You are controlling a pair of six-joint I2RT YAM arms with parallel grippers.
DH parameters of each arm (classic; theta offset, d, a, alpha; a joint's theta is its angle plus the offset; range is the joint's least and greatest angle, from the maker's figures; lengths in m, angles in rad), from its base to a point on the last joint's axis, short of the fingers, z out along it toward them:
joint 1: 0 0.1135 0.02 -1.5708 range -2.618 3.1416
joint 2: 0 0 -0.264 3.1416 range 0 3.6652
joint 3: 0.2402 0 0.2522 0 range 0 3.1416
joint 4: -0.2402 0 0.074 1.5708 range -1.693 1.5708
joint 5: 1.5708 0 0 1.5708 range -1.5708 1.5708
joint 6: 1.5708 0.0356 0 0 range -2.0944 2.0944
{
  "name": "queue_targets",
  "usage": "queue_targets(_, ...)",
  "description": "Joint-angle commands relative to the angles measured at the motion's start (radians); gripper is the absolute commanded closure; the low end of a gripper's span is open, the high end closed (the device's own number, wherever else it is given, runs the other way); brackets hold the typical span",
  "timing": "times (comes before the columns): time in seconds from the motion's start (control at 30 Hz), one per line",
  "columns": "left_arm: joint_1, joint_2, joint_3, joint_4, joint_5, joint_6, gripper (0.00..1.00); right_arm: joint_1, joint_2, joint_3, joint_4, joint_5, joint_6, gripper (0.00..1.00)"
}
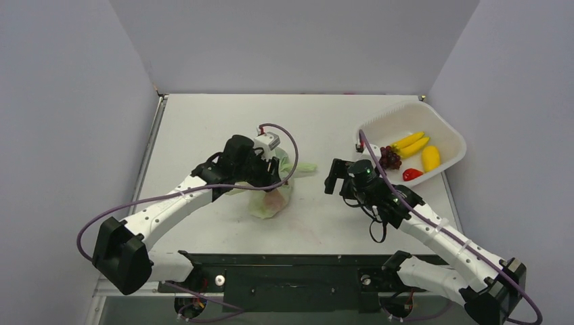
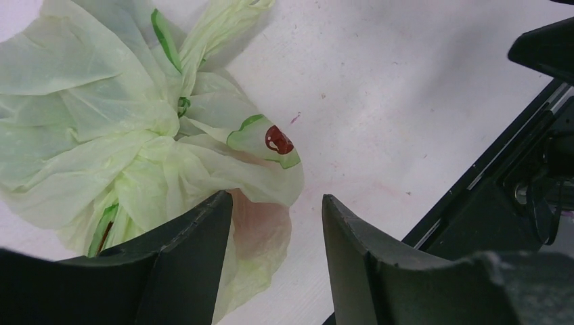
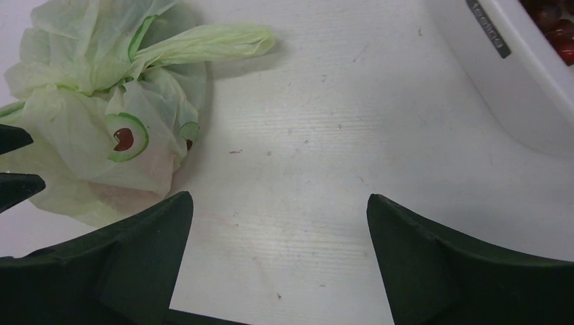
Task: Take the fake fruits out of the plastic bag
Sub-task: Move the plastic bag to the center of the board.
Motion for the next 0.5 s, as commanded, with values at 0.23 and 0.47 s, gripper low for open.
queue_targets(0.23, -0.007, -0.155, -0.010, 0.011, -0.246, 0.077, 0.45, 0.013, 0.119, 0.090, 0.149, -0.197, -0.069, 0.04)
queue_targets(0.47, -0.008, -0.092, 0.007, -0.009, -0.180, 0.076, 0.45, 0.040, 0.280, 0.198, 0.196, -0.238, -0.112, 0.06)
